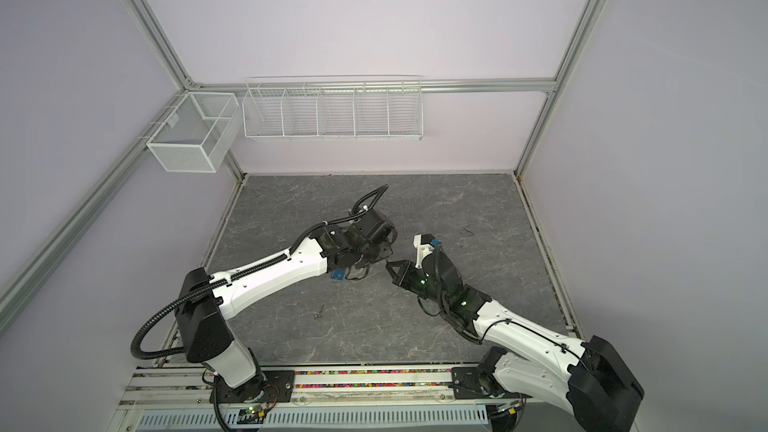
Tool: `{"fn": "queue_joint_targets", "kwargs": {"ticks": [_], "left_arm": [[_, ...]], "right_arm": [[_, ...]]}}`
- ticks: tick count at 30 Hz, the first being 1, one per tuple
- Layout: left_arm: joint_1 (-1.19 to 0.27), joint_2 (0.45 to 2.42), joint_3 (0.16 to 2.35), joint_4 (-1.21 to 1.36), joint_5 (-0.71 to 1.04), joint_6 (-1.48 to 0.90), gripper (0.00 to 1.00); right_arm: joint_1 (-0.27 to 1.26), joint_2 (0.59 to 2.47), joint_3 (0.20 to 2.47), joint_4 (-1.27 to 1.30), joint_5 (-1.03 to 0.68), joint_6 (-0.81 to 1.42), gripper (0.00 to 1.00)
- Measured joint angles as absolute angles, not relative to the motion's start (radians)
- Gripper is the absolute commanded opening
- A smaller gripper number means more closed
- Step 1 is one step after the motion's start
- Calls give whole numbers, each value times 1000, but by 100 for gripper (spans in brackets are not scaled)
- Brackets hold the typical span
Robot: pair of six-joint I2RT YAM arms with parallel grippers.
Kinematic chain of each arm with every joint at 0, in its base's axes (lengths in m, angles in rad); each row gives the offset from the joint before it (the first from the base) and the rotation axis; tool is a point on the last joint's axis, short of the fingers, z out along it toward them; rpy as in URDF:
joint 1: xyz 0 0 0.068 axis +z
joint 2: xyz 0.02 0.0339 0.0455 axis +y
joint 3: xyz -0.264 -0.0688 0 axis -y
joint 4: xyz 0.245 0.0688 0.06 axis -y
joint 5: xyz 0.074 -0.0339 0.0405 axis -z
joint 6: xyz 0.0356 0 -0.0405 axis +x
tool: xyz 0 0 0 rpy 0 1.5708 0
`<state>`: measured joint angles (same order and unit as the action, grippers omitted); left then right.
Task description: Unlock with the key
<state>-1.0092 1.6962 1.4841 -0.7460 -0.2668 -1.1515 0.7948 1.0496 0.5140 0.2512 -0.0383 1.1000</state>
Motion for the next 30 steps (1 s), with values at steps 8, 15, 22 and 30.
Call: {"fn": "queue_joint_targets", "kwargs": {"ticks": [8, 15, 22, 30], "left_arm": [[-1015, 1696, 1484, -746, -273, -1151, 0], [-1016, 1696, 1484, -745, -271, -1151, 0], [-1016, 1696, 1483, -737, -268, -1151, 0], [-1017, 1696, 1481, -729, -264, -1151, 0]], "right_arm": [[796, 1098, 515, 287, -19, 1117, 6], [794, 1122, 523, 307, -15, 1126, 6], [793, 1145, 524, 327, -17, 1143, 6], [754, 1150, 526, 336, -43, 1163, 6]]}}
